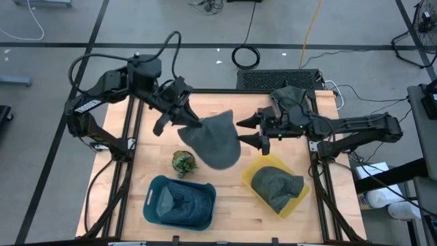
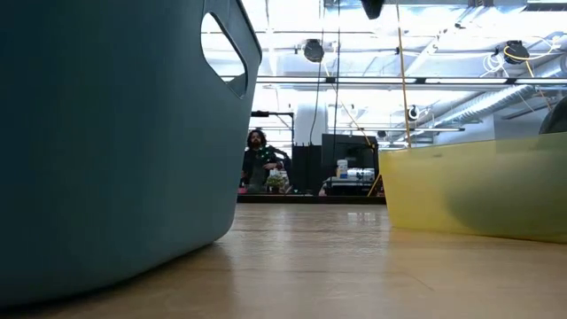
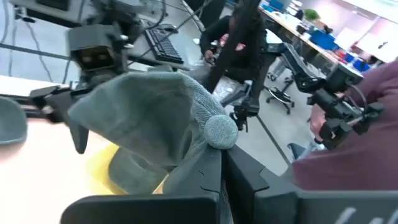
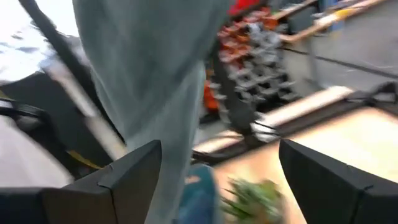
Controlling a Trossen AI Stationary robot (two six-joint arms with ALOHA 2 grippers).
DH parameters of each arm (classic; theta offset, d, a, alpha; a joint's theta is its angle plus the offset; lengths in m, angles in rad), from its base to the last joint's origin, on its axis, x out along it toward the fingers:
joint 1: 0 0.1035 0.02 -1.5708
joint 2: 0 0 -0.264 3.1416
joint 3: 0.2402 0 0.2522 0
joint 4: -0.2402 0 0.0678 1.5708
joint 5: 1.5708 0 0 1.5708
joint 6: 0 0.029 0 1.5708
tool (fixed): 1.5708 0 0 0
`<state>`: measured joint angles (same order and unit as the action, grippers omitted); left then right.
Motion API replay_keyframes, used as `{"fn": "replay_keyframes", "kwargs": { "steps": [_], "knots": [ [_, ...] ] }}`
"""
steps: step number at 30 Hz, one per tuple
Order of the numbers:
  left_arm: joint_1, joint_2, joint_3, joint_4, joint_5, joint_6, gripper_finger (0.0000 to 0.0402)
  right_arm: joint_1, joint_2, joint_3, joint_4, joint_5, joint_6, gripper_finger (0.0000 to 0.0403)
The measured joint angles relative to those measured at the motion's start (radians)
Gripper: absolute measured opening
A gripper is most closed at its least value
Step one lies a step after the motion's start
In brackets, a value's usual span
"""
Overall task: Pick & Place hat
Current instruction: Put the bottom black cap into the yellow bin
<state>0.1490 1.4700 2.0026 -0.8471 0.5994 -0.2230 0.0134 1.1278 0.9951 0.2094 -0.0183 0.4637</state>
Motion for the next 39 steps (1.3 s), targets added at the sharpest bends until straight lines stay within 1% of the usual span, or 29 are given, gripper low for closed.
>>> {"fn": "replay_keyframes", "kwargs": {
  "steps": [3,8,11,14,16,19,24,28,30,31,33,39],
  "knots": [
    [-0.022,0.000,0.000,0.002,-0.020,0.006,0.0004,-0.013,0.044,0.000,0.104,-0.108,0.072,0.0315],
    [-0.041,0.000,0.000,0.004,-0.062,0.008,0.0004,-0.012,0.118,0.000,0.234,-0.252,0.173,0.0314],
    [-0.047,0.000,0.000,0.004,-0.082,0.007,0.0004,-0.009,0.153,0.000,0.312,-0.316,0.215,0.0308],
    [-0.054,0.000,0.000,0.003,-0.090,0.007,0.0004,-0.005,0.166,0.000,0.376,-0.352,0.232,0.0293],
    [-0.061,0.000,0.000,-0.009,-0.110,0.005,0.0004,0.003,0.164,0.000,0.400,-0.352,0.232,0.0273],
    [-0.063,0.000,0.000,-0.036,-0.128,0.004,0.0004,0.009,0.150,0.000,0.408,-0.353,0.232,0.0229],
    [-0.062,0.000,0.000,-0.040,-0.148,0.004,0.0004,0.009,0.125,0.000,0.407,-0.358,0.232,0.0138],
    [-0.062,0.000,0.000,-0.040,-0.158,0.005,0.0004,0.009,0.123,0.000,0.411,-0.383,0.230,0.0062],
    [-0.062,0.000,0.000,-0.040,-0.178,0.004,0.0004,0.009,0.124,0.000,0.409,-0.386,0.232,0.0024],
    [-0.062,0.000,0.000,-0.038,-0.192,-0.001,0.0004,0.009,0.124,0.000,0.408,-0.389,0.231,0.0014],
    [-0.060,0.000,0.000,-0.030,-0.221,-0.027,0.0013,0.008,0.124,0.000,0.409,-0.399,0.232,0.0011],
    [-0.033,0.000,0.000,-0.013,-0.249,-0.074,0.0085,0.008,0.093,0.000,0.414,-0.402,0.167,0.0005]
  ]
}}
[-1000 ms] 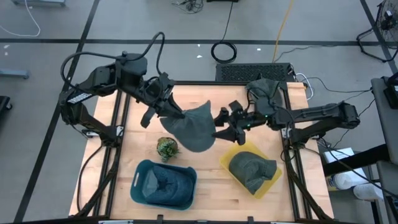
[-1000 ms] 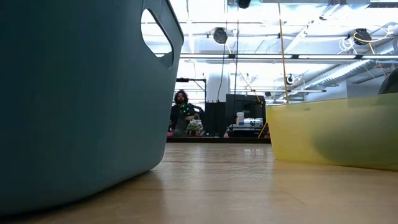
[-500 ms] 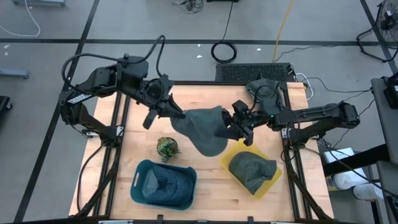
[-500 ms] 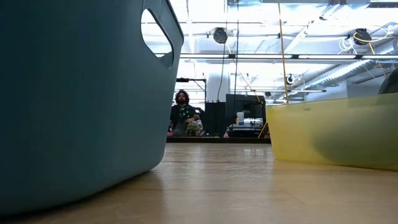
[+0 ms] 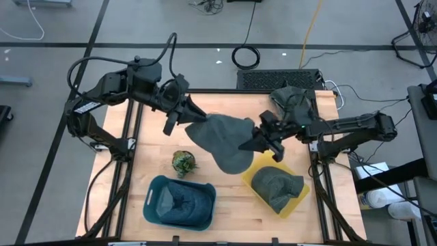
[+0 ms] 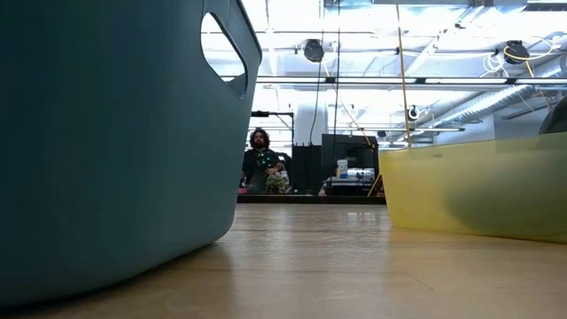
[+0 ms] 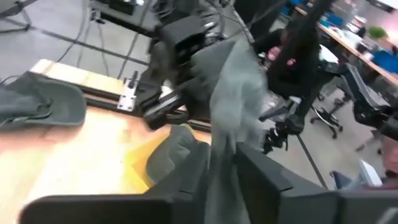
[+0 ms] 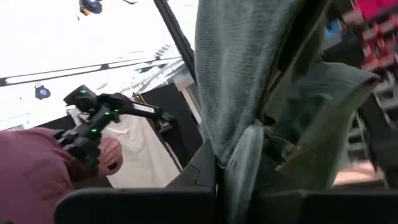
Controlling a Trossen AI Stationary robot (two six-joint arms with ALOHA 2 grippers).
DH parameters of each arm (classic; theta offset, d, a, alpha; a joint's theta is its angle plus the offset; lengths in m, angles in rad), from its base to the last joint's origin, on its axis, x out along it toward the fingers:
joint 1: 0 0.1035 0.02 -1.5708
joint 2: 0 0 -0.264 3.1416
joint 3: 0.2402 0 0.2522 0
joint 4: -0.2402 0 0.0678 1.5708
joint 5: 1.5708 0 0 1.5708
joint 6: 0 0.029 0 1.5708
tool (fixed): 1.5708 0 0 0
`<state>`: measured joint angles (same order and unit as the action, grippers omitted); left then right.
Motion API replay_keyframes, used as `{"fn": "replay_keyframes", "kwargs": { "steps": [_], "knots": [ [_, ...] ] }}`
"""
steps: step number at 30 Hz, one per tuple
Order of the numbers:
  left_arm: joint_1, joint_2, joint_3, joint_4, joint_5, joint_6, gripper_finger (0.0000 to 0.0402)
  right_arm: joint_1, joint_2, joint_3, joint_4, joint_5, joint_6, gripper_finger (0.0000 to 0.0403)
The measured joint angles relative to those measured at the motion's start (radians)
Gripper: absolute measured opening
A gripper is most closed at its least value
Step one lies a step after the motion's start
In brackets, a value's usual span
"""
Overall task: Pick & Place hat
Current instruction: Put the bottom black cap into the yellow bin
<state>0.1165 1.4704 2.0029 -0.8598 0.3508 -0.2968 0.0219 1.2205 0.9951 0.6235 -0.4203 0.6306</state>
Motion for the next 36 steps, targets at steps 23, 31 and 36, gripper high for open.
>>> {"fn": "replay_keyframes", "kwargs": {
  "steps": [23,31,36],
  "knots": [
    [0.058,-0.019,0.001,0.222,-0.094,-0.004,0.0275,-0.001,-0.260,0.000,0.083,0.292,-0.434,0.0001],
    [0.058,-0.018,0.000,0.302,-0.146,0.003,0.0267,-0.001,-0.249,0.000,0.253,0.290,-0.563,0.0000],
    [0.058,-0.018,0.000,0.359,-0.146,-0.019,0.0274,-0.001,-0.206,0.013,0.406,0.290,-0.623,0.0000]
  ]
}}
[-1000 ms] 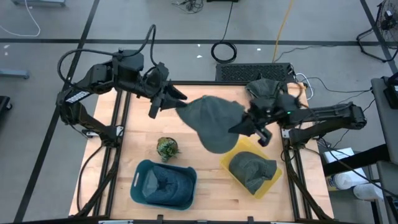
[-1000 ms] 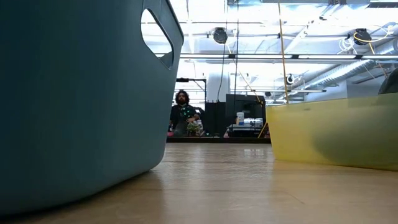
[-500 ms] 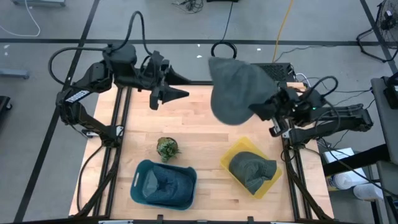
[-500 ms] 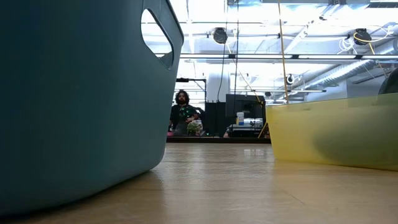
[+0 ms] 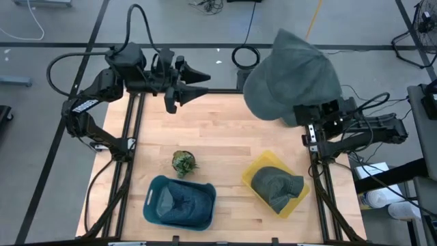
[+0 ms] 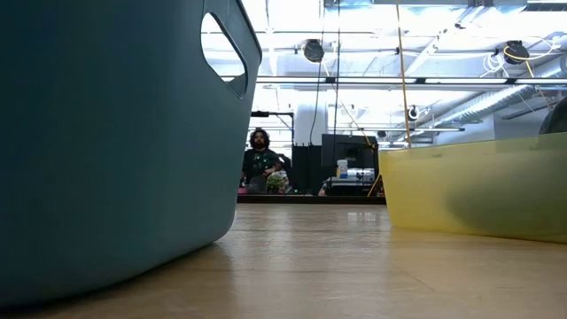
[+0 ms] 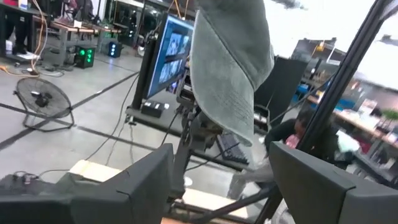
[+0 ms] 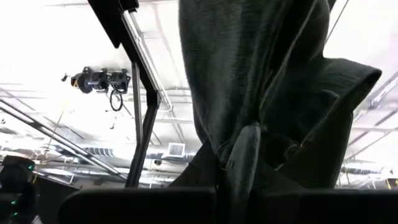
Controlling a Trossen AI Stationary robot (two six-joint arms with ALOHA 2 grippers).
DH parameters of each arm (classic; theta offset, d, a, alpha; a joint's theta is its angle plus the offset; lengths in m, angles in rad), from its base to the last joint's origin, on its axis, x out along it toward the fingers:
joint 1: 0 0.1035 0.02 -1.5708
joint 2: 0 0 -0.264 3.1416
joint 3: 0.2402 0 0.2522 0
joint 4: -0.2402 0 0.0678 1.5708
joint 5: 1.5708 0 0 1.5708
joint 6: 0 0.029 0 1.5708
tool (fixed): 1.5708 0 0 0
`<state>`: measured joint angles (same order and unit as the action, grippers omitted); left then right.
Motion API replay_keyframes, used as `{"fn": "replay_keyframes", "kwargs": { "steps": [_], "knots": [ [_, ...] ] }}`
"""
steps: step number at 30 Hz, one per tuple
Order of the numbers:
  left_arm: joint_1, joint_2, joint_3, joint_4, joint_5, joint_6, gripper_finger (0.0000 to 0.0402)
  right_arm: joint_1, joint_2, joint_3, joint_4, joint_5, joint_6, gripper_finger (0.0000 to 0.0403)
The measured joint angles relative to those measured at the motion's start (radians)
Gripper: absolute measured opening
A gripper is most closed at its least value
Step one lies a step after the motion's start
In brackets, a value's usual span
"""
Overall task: Pick & Place hat
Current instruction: Put the bottom black cap into the yellow bin
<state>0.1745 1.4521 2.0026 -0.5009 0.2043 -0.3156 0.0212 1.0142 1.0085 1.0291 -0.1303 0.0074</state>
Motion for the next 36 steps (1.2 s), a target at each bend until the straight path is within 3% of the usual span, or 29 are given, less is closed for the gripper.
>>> {"fn": "replay_keyframes", "kwargs": {
  "steps": [5,11,18,22,26,36],
  "knots": [
    [0.000,0.000,0.000,0.051,0.004,-0.084,0.0287,0.000,0.077,0.103,-0.020,-0.018,-0.065,0.0000],
    [0.001,0.016,-0.001,0.085,0.081,-0.194,0.0305,0.001,0.193,0.278,-0.133,-0.087,-0.173,0.0000],
    [-0.014,0.044,-0.001,0.117,0.111,-0.214,0.0322,0.001,0.304,0.415,-0.175,-0.141,-0.218,0.0000],
    [-0.031,0.069,-0.002,0.229,0.172,-0.240,0.0326,0.000,0.337,0.440,-0.173,-0.142,-0.237,0.0000],
    [-0.053,0.089,-0.001,0.322,0.240,-0.248,0.0317,0.000,0.348,0.440,-0.179,-0.136,-0.241,0.0000],
    [-0.070,0.101,-0.001,0.340,0.216,-0.241,0.0256,0.000,0.346,0.440,-0.158,-0.078,-0.367,0.0000]
  ]
}}
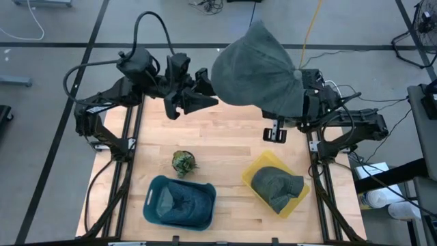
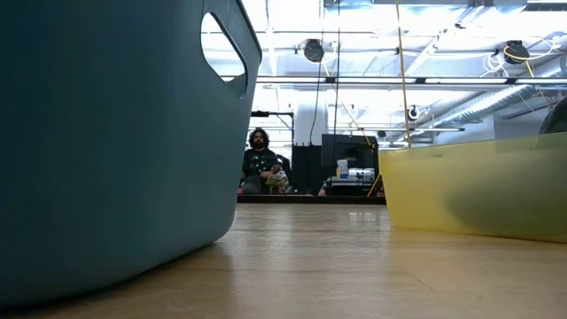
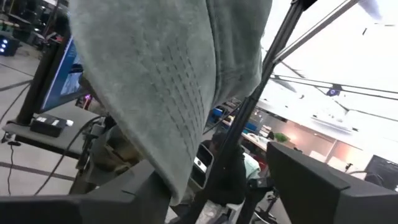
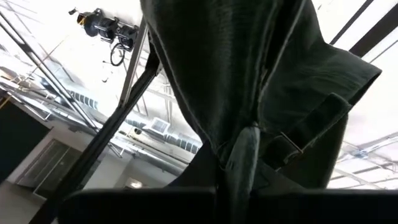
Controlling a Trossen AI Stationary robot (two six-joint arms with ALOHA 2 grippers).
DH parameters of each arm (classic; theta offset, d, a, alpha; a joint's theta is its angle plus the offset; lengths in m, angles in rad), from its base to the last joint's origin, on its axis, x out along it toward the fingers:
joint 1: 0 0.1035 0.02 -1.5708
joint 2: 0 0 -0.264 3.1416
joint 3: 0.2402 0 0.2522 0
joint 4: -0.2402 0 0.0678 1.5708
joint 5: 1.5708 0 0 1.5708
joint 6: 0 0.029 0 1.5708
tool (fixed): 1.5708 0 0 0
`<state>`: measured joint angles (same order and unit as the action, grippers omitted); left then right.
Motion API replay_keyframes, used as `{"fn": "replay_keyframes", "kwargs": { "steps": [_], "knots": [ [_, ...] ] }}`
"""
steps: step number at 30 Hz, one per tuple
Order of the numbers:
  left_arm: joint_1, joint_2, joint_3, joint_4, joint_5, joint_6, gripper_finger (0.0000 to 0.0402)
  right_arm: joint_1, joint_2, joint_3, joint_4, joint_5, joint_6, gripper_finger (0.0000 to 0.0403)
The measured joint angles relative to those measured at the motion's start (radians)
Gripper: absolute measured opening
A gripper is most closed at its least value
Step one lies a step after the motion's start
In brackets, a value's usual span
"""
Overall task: Pick & Place hat
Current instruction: Put the bottom black cap into the yellow bin
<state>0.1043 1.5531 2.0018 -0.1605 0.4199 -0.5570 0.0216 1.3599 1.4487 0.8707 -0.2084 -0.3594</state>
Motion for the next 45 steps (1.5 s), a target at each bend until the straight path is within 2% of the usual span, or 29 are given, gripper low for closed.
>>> {"fn": "replay_keyframes", "kwargs": {
  "steps": [9,16,19,20,24,29,33,37,41,45],
  "knots": [
    [0.000,0.012,0.000,0.006,-0.007,-0.002,0.0185,0.013,0.029,0.001,0.036,0.024,-0.055,0.0000],
    [0.000,0.015,0.000,-0.002,-0.003,-0.001,0.0076,0.027,0.029,0.001,0.004,0.049,-0.089,0.0010],
    [0.002,0.014,0.000,0.004,0.041,0.005,0.0021,0.037,0.029,0.001,-0.004,0.052,-0.085,0.0020],
    [0.006,0.013,0.000,0.004,0.055,0.004,0.0015,0.042,0.029,0.001,-0.005,0.055,-0.069,0.0024],
    [0.017,0.013,0.000,-0.003,0.109,-0.021,0.0012,0.065,0.029,0.001,-0.038,0.059,-0.016,0.0046],
    [0.039,0.005,0.000,-0.036,0.162,-0.030,0.0010,0.105,0.017,0.001,-0.142,0.086,0.041,0.0098],
    [0.068,-0.003,0.000,-0.078,0.202,-0.029,0.0010,0.155,-0.004,0.001,-0.314,0.269,0.139,0.0150],
    [0.106,-0.020,0.001,-0.191,0.234,-0.012,0.0010,0.201,-0.041,0.000,-0.559,0.483,0.322,0.0197],
    [0.149,-0.031,0.000,-0.341,0.263,0.030,0.0010,0.233,-0.085,0.000,-0.756,0.529,0.467,0.0227],
    [0.177,-0.037,0.000,-0.444,0.337,0.058,0.0009,0.252,-0.126,0.000,-0.897,0.528,0.531,0.0235]
  ]
}}
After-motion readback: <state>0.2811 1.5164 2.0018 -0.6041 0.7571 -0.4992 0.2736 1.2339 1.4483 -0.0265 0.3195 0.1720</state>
